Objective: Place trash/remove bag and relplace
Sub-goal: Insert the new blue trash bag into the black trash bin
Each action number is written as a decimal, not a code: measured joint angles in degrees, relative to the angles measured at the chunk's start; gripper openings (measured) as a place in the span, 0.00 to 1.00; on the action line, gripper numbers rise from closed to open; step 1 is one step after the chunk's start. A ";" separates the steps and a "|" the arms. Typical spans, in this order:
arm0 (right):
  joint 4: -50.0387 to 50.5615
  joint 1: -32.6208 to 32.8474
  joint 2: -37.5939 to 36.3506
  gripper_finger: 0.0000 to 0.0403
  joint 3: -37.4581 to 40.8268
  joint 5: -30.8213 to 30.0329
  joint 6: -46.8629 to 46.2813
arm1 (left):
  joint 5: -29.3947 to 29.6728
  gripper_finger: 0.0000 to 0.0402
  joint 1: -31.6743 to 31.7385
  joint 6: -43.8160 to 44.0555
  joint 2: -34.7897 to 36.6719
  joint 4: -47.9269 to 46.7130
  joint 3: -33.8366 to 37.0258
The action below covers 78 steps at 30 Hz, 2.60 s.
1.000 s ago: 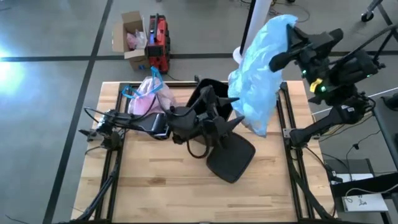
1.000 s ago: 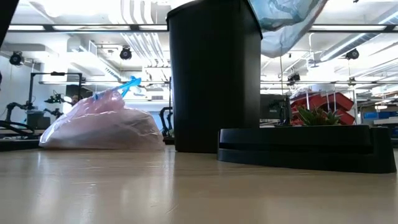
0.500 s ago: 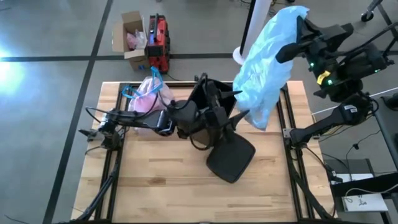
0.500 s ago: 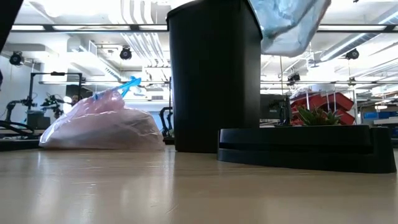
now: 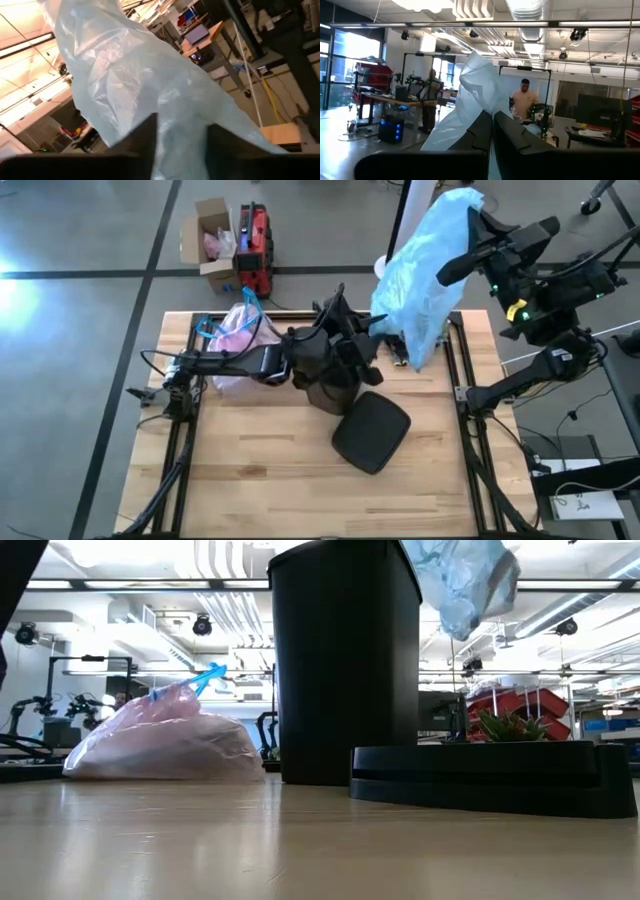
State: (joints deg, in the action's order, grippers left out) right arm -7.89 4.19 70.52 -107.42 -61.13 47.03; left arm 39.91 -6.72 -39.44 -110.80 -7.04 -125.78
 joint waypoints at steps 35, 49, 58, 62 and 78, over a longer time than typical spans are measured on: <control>34.32 1.58 -0.74 0.01 -4.48 50.74 -16.85 | -52.47 0.00 7.82 30.55 18.34 -2.49 1.35; 32.19 0.93 0.41 0.01 -5.06 5.78 -3.75 | -39.39 0.00 12.56 31.16 17.48 -14.23 2.23; 31.98 -0.64 -0.83 0.01 -3.02 -1.21 -2.16 | -42.70 0.00 13.43 43.10 15.16 0.36 11.46; 31.88 -0.20 -1.42 0.01 -3.89 1.82 -2.19 | -43.54 0.00 10.21 44.46 14.47 7.21 15.79; 32.07 -8.24 4.69 0.01 4.19 26.87 -21.62 | -21.48 0.00 4.52 41.23 23.82 -20.50 19.53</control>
State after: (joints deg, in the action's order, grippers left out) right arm 24.18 -4.05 75.21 -103.23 -34.26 25.40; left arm 18.43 -2.20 1.79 -86.98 -27.55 -106.24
